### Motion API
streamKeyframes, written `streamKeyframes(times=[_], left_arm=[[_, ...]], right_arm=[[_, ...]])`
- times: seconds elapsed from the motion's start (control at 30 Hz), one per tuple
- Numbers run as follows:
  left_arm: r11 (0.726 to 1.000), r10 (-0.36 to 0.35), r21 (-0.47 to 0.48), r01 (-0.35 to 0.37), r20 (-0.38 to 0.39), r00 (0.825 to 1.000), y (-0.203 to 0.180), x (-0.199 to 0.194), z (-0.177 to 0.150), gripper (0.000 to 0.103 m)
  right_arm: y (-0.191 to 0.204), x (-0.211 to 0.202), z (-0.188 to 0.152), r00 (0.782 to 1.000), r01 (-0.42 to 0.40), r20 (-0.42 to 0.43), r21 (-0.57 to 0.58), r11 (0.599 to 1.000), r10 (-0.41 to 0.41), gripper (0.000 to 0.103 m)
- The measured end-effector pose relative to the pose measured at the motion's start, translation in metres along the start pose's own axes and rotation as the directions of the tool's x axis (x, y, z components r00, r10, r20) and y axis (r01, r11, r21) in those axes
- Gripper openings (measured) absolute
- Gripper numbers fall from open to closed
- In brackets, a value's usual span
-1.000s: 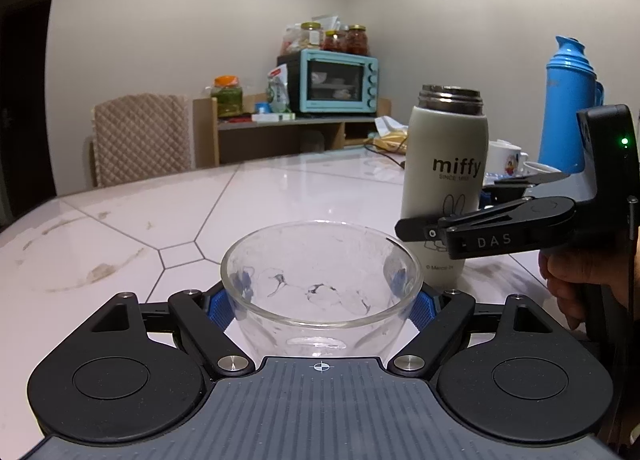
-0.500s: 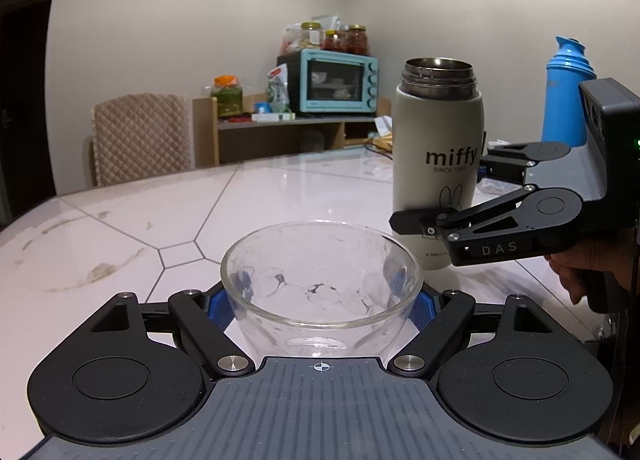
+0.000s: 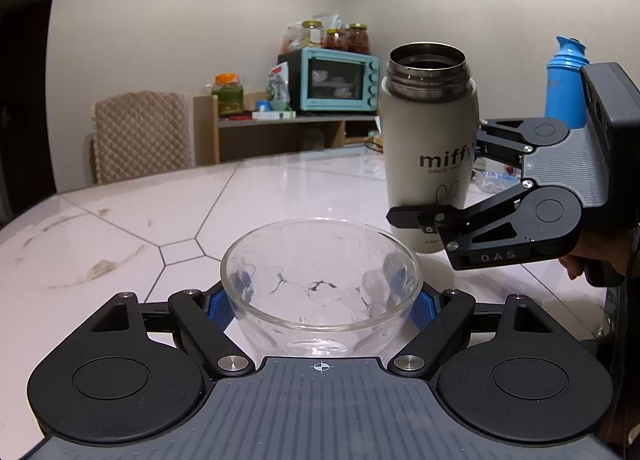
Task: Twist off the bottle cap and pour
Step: 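Lift the bottle with the right gripper and tilt it over the tumbler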
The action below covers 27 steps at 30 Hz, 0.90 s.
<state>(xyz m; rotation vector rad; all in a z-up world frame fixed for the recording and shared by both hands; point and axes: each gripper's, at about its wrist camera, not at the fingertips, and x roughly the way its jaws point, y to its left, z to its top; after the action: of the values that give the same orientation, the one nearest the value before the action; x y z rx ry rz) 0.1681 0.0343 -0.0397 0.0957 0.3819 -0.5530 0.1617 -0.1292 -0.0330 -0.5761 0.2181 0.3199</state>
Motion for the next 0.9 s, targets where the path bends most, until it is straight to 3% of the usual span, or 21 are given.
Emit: streamKeyframes(times=[0.9], left_arm=[[1.0,0.003,0.001,-0.003,0.0,1.0,-0.002,-0.001,0.0,0.086]], right_arm=[[0.033,0.002,-0.001,0.999,0.047,0.034,-0.282,0.958,-0.039,0.07]])
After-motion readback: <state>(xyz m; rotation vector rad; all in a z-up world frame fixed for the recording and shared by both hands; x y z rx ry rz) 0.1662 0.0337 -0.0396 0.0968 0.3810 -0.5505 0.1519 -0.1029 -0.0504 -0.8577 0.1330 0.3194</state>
